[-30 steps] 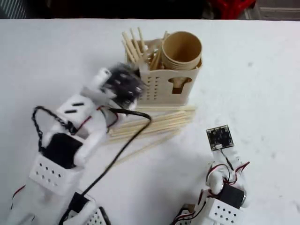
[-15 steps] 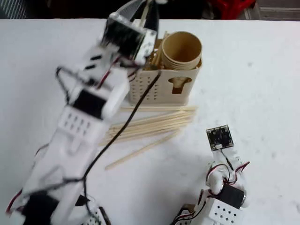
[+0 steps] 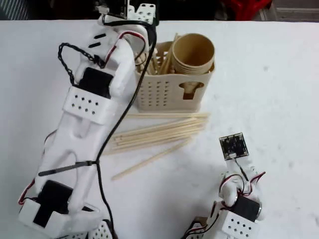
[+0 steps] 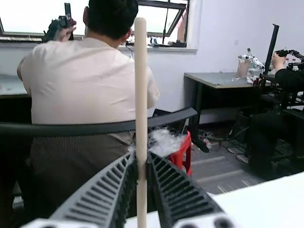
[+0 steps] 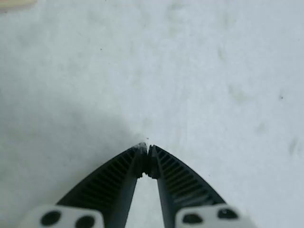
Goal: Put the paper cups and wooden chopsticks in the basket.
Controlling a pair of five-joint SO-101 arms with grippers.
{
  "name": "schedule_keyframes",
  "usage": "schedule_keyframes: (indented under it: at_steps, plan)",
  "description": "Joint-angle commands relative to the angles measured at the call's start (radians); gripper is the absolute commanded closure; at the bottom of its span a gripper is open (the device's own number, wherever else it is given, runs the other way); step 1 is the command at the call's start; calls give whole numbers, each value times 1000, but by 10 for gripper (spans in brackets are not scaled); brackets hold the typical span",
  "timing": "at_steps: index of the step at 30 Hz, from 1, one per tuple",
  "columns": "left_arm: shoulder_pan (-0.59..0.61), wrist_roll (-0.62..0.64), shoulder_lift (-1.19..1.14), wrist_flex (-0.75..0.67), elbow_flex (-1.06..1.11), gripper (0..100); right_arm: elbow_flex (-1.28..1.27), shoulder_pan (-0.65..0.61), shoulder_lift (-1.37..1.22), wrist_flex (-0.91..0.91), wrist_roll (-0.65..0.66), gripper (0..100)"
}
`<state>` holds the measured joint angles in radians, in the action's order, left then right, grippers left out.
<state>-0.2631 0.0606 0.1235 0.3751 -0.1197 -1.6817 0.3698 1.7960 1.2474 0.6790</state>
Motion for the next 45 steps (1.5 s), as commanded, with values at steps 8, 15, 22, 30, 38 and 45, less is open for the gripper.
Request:
schedule_keyframes:
  at_steps: [8, 15, 22, 30, 38, 45]
  plan:
    - [10, 78, 4, 63, -58, 913, -8, 7, 5, -8, 6, 981]
    - [1, 75, 5, 169, -63, 913, -8, 7, 5, -8, 6, 981]
    - [-81, 60, 133, 643, -58, 914, -8, 7, 5, -8, 6, 981]
    - [-320, -322, 220, 1016, 81, 980, -8, 7, 5, -8, 6, 981]
    - [-335, -532, -73, 825, 370, 969, -8, 7, 5, -8, 6, 981]
    - [-314, -615, -311, 872, 313, 966, -8, 7, 5, -8, 6, 981]
